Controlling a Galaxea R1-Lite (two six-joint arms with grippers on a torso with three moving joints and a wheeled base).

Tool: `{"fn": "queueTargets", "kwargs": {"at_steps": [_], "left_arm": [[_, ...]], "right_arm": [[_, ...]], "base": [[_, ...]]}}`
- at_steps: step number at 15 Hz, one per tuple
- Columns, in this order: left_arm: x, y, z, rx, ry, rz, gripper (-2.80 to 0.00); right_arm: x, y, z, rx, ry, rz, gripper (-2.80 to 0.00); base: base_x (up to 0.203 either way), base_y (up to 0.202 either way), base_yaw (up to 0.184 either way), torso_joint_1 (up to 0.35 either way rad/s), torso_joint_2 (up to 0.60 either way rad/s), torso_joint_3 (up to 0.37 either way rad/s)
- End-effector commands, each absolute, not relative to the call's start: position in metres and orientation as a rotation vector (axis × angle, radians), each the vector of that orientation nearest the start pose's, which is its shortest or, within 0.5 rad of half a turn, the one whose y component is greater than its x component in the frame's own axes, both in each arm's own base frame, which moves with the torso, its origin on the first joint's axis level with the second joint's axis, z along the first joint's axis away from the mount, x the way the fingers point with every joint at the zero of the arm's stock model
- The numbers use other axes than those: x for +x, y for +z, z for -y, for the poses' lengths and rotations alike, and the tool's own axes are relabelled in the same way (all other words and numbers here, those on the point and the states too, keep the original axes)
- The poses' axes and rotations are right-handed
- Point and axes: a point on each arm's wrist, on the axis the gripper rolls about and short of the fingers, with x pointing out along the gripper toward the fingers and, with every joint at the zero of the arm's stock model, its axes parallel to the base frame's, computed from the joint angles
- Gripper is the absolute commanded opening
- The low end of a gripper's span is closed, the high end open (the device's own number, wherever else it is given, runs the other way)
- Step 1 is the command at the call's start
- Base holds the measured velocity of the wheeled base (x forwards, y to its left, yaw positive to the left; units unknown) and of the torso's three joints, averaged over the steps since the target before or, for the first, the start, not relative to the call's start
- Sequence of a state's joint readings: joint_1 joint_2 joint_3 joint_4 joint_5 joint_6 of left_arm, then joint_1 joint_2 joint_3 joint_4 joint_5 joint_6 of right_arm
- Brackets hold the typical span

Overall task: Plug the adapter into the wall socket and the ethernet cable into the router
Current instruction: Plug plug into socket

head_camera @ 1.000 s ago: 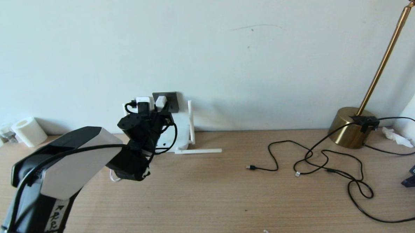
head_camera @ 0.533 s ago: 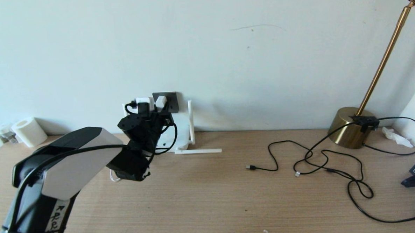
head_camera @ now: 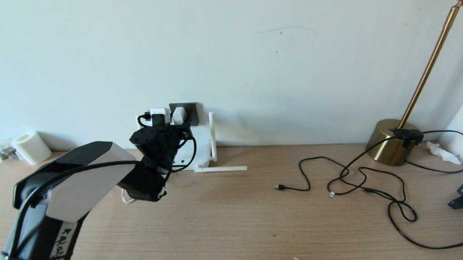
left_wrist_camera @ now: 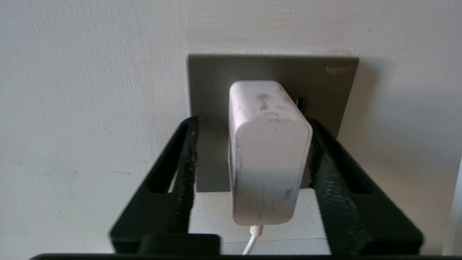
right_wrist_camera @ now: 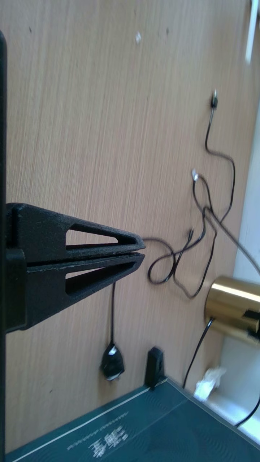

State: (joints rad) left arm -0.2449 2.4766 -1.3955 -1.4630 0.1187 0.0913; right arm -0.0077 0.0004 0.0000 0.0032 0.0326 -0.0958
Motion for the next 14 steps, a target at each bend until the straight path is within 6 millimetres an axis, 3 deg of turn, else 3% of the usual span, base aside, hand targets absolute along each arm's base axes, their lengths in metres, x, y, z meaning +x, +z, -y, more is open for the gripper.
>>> {"fn": "queueTargets", "kwargs": {"at_steps": [1,10,14], "left_arm": [[0.465,0.109,0.114,0.018,-0.105,0.396,0.0],[0.448,0.125,0.12,0.009,-0.131,0.407,0.0],[0.417,0.166,0.112,0.011,-0.167,0.44,0.0]], "right_arm": [[-0.023,0.075,-0.001,-0.097,0.026,-0.003,-2.8],[-0.023,0.075,-0.001,-0.097,0.026,-0.003,-2.8],[-0.023,0.075,-0.001,-0.097,0.026,-0.003,-2.8]], "base": [[0.0,0.0,0.0,0.0,0.0,0.0],[0.0,0.0,0.0,0.0,0.0,0.0],[0.0,0.0,0.0,0.0,0.0,0.0]]}}
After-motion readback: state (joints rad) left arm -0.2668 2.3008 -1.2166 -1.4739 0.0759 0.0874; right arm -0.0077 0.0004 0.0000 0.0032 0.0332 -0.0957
